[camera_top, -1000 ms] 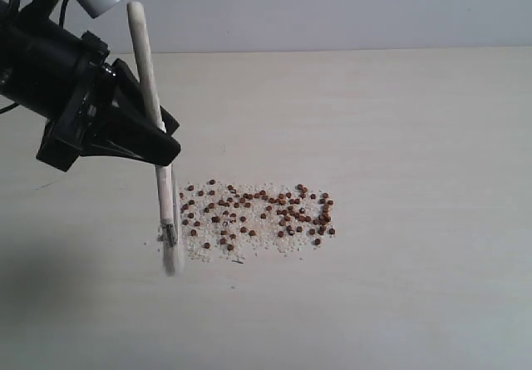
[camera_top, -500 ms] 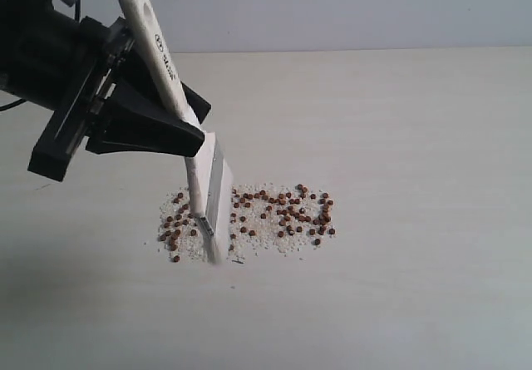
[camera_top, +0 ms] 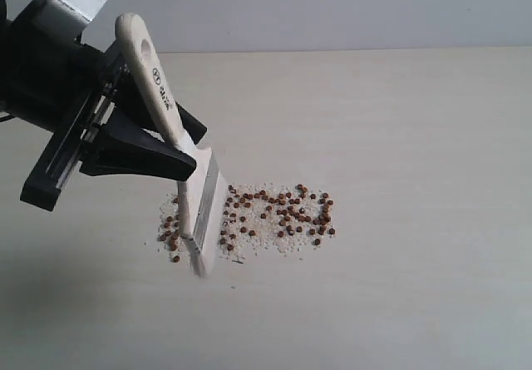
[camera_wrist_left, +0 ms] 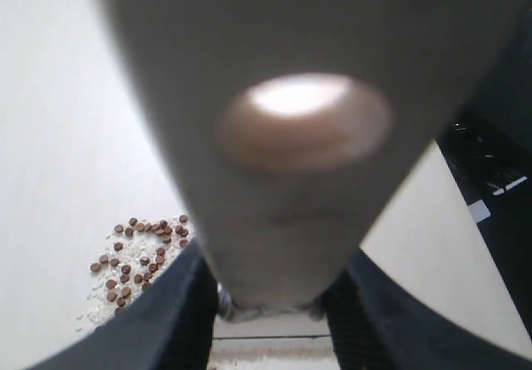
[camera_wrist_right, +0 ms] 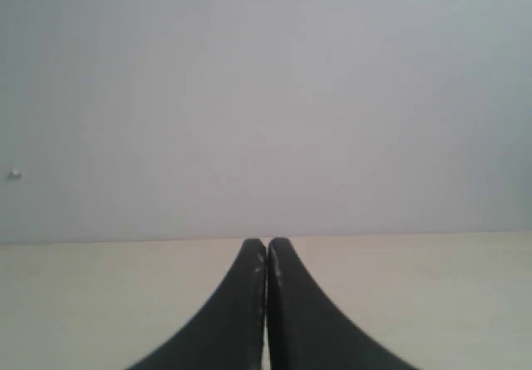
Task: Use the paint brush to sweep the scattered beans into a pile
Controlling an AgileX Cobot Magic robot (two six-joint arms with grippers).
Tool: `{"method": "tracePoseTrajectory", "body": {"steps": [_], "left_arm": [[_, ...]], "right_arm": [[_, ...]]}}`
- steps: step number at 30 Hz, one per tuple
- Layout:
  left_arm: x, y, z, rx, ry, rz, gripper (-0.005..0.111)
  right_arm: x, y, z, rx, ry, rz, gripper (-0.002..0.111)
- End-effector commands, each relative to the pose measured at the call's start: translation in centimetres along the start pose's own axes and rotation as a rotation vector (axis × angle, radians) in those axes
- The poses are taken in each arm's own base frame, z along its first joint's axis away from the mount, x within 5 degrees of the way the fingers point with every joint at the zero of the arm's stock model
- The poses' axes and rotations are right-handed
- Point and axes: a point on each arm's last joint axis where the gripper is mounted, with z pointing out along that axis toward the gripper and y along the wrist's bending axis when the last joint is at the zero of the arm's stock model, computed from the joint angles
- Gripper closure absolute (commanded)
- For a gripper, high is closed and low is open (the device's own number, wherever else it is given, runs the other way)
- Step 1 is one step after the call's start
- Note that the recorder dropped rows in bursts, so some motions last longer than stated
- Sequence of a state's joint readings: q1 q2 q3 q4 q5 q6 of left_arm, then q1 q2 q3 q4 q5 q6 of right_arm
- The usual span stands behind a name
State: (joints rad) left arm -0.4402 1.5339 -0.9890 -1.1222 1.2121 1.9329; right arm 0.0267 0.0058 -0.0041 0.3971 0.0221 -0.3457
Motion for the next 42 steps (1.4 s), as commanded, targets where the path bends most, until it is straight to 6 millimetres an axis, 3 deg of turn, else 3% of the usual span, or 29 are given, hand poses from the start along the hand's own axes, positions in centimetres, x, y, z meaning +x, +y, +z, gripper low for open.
{"method": "tracePoseTrajectory", "body": {"steps": [1,8,11,15,21,24,28,34,38,42], "left_arm": [[0.3,0.1,0.2,0.014,-0.004,0.022,0.107],[2.1,1.2,1.5,0.048,-0.013,0.016,0.107],[2.2,1.3,1.6,0.044,-0.022,0.018,0.107],[2.2,1.5,1.4,0.030,-0.033,0.019,0.107],[2.5,1.7,0.9,0.013,-0.032,0.009,0.107],[2.6,1.8,0.7,0.005,-0.032,0.004,0.107],[2.6,1.8,0.7,0.005,-0.032,0.000,0.107],[2.6,1.8,0.7,0.005,-0.032,0.005,0.107],[2.6,1.8,0.7,0.005,-0.032,0.005,0.107],[2.6,1.8,0.7,0.004,-0.034,0.004,0.107]], "right_arm": [[-0.7,-0.4,-0.1,0.033,-0.100,0.300,0.108],[-1.8,-1.0,-0.3,0.056,-0.237,0.544,0.108],[-2.8,-1.4,-0.6,0.069,-0.365,0.503,0.108],[-4.2,-0.8,-0.2,0.010,-0.358,0.470,0.108],[-8.3,0.7,3.1,-0.055,-0.128,0.222,0.108],[-9.2,1.0,5.6,-0.066,-0.025,0.118,0.108],[-9.0,2.1,8.6,-0.191,0.053,0.006,0.108],[-7.3,6.3,12.1,-0.739,0.180,-0.099,0.108],[-6.0,7.6,13.3,-0.977,0.240,-0.051,0.108],[-4.5,8.0,14.3,-1.074,0.292,0.057,0.108]]}}
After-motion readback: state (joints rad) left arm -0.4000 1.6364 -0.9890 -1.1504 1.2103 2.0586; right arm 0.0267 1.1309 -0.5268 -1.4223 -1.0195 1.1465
